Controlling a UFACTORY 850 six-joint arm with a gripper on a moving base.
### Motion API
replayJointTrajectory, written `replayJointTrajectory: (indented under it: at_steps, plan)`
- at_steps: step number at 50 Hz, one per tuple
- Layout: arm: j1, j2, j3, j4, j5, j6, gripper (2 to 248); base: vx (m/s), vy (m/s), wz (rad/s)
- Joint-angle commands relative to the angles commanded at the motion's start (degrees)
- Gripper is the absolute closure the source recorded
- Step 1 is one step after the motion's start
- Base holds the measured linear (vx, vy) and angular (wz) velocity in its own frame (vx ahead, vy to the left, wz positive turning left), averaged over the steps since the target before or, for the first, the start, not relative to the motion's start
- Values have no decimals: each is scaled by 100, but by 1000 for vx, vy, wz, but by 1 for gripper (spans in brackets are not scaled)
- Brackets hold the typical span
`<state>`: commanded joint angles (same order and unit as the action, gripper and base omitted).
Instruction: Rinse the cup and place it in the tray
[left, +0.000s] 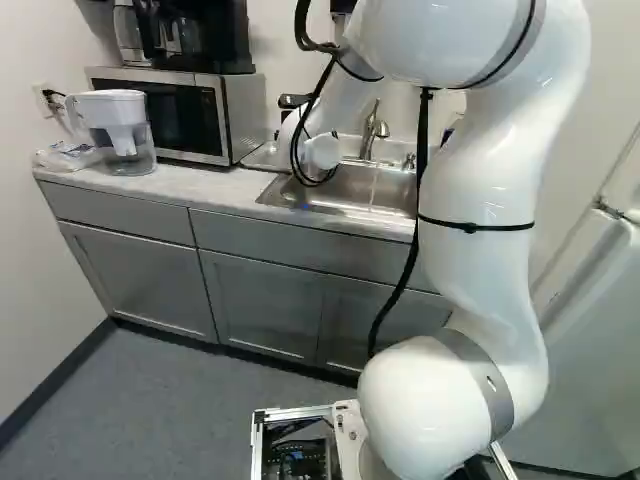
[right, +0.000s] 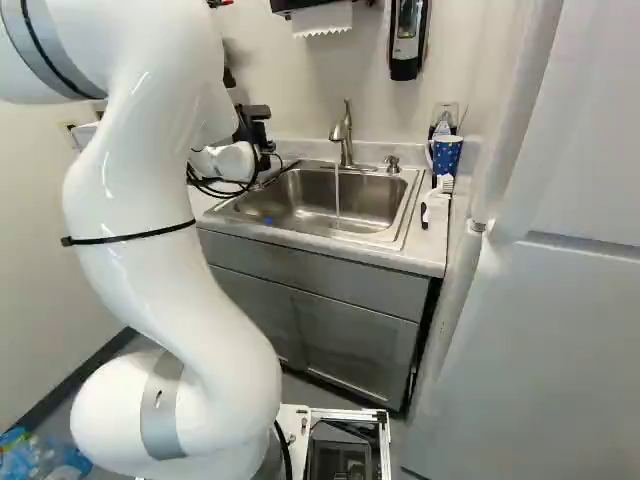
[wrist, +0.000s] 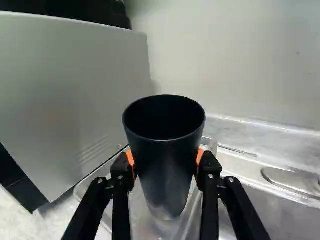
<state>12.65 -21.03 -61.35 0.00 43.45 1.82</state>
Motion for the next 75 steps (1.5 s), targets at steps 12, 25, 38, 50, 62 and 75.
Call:
replayJointTrajectory:
  at_steps: [12, 25, 38, 50, 62, 75]
  plan:
    - [71, -395, -397, 0, 0, 0, 125, 0, 0, 0]
    - [75, -506, -446, 0, 50, 0, 125, 0, 0, 0]
    - [75, -506, -446, 0, 50, 0, 125, 0, 0, 0]
    - [75, -506, -446, 0, -62, 0, 125, 0, 0, 0]
    - [75, -506, -446, 0, -139, 0, 125, 0, 0, 0]
    - [75, -506, -446, 0, -143, 0, 125, 0, 0, 0]
